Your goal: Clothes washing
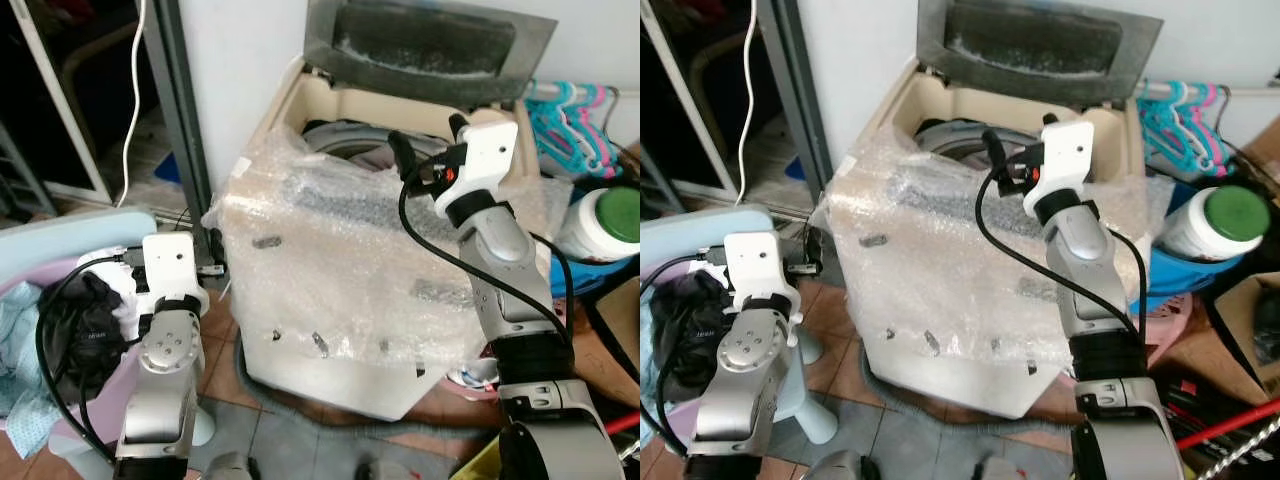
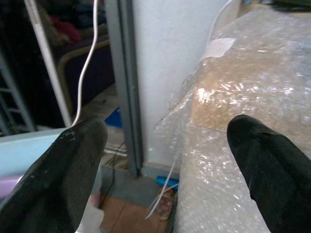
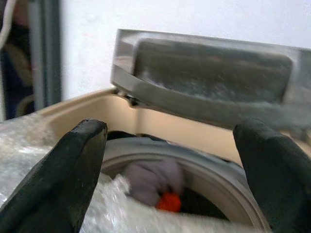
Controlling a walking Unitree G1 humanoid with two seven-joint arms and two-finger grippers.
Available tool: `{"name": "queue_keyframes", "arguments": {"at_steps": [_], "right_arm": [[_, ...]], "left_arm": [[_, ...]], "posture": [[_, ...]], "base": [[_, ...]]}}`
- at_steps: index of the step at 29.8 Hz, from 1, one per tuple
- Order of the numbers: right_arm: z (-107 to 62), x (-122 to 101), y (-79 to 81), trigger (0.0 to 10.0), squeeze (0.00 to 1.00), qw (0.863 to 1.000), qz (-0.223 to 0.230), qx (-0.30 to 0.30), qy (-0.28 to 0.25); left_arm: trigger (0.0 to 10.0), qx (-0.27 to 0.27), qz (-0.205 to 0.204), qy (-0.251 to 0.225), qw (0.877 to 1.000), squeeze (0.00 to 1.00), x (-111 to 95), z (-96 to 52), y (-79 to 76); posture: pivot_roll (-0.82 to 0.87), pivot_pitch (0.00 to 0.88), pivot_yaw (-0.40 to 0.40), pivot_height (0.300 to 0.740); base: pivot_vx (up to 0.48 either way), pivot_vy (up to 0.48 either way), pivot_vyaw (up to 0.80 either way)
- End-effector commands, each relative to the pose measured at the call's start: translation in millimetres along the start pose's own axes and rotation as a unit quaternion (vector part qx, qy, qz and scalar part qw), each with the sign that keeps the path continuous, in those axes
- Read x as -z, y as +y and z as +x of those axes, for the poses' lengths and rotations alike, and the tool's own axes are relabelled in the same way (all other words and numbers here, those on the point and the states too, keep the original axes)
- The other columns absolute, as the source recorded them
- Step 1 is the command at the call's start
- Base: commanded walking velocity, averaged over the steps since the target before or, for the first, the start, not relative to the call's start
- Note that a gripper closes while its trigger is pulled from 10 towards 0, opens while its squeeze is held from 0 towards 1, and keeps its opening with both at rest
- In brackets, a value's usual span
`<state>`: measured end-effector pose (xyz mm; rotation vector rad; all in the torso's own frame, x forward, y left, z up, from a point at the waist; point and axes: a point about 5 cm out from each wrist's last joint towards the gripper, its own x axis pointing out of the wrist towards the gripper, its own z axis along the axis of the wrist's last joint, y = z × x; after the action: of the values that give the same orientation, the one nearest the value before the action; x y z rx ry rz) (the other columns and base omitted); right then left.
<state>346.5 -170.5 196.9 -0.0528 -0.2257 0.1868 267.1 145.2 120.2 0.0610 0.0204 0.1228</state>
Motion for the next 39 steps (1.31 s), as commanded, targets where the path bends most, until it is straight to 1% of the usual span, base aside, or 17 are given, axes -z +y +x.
{"name": "queue_keyframes", "arguments": {"at_steps": [1,4,6,7,10,14,15,16,20,21,23,25,26,27,30,31,39], "right_arm": [[0.2,-4,8.6,10.0,0.0,1.0,0.002,-0.012,-0.003],[-1.0,-3,12.1,10.0,0.0,1.0,-0.013,-0.007,-0.001],[-1.9,-2,17.1,10.0,0.0,1.0,-0.006,-0.017,0.002],[-3.7,-4,23.1,10.0,0.0,0.999,0.03,-0.033,-0.003],[-8.1,-7,25.4,10.0,0.0,1.0,0.008,-0.011,-0.002],[-21.5,1,34.7,10.0,0.0,0.999,0.023,-0.031,0.013],[-25.6,5,37.0,10.0,0.0,0.998,0.043,-0.041,0.025],[-34.4,12,33.9,10.0,0.0,0.998,0.045,-0.028,0.037],[-40.1,18,28.5,10.0,0.0,0.998,0.039,-0.001,0.055],[-39.7,22,27.2,10.0,0.0,0.997,0.004,0.014,0.071],[-39.7,23,27.3,10.0,0.0,0.997,-0.013,0.018,0.078],[-39.9,25,30.6,10.0,0.0,0.997,0.008,0.011,0.078],[-38.8,25,30.8,10.0,0.0,0.996,0.024,0.039,0.073],[-38.2,26,30.3,10.0,0.0,0.996,0.019,0.05,0.073],[-39.1,30,32.9,10.0,0.0,0.995,0.007,0.025,0.093],[-41.1,35,33.3,10.0,0.0,0.992,0.029,0.013,0.125],[-47.1,39,35.9,10.0,0.0,0.993,0.023,-0.02,0.118]], "left_arm": [[10.0,-0.01,0.007,-0.007,1.0,0.0,-2,1.8,5.1],[10.0,-0.009,0.014,-0.011,1.0,0.0,-3,2.0,6.2],[10.0,-0.012,0.012,-0.009,1.0,0.0,-2,1.7,6.9],[10.0,-0.009,0.015,-0.013,1.0,0.0,-2,1.3,7.3],[10.0,-0.014,0.017,-0.014,1.0,0.0,-2,-0.3,8.9],[10.0,-0.01,0.017,-0.011,1.0,0.0,0,-1.8,9.3],[10.0,-0.007,0.015,-0.009,1.0,0.0,1,-2.0,9.0],[10.0,-0.005,0.016,-0.01,1.0,0.0,1,-1.8,9.3],[10.0,-0.007,0.024,-0.022,0.999,0.0,-1,-0.6,11.1],[10.0,-0.009,0.027,-0.023,0.999,0.0,-1,-0.7,11.6],[10.0,-0.011,0.025,-0.021,0.999,0.0,-1,-1.0,11.7],[10.0,-0.016,0.017,-0.011,1.0,0.0,1,-1.8,11.8],[10.0,-0.012,0.018,-0.019,1.0,0.0,-1,-2.9,11.3],[10.0,-0.011,0.019,-0.025,0.999,0.0,-3,-3.6,11.1],[10.0,-0.018,0.022,-0.023,0.999,0.0,-2,-5.1,12.0],[10.0,-0.02,0.026,-0.022,0.999,0.0,-1,-5.6,12.7],[10.0,-0.029,0.031,-0.013,0.999,0.0,1,-5.1,17.4]], "posture": [[0.0,0.0,-0.04,0.74],[0.0,0.0,-0.04,0.74],[0.0,0.0,-0.038,0.74],[0.0,0.0,-0.036,0.74],[-0.01,0.0,-0.033,0.74],[-0.01,0.0,-0.029,0.74],[-0.01,0.0,-0.029,0.74],[-0.01,0.0,-0.03,0.74],[-0.01,0.0,-0.03,0.74],[-0.01,0.0,-0.03,0.74],[-0.01,0.0,-0.03,0.74],[-0.01,0.0,-0.031,0.74],[-0.01,0.0,-0.03,0.74],[-0.01,0.0,-0.031,0.74],[0.0,0.0,-0.031,0.74],[0.0,0.0,-0.032,0.74],[0.0,0.0,-0.032,0.74]], "base": [[0.0,0.48,0.0],[0.0,0.48,0.0],[0.0,0.48,0.0],[0.0,0.48,0.0],[0.0,0.48,0.0],[0.0,0.48,0.0],[0.0,0.48,0.0],[0.0,0.48,0.0],[0.0,0.48,0.0],[0.0,0.48,0.0],[0.0,0.48,0.0],[0.0,0.424,0.0],[0.0,0.0,0.0],[0.0,0.0,0.0],[0.0,0.0,0.0],[0.0,0.0,0.0],[0.0,0.0,0.1]]}}
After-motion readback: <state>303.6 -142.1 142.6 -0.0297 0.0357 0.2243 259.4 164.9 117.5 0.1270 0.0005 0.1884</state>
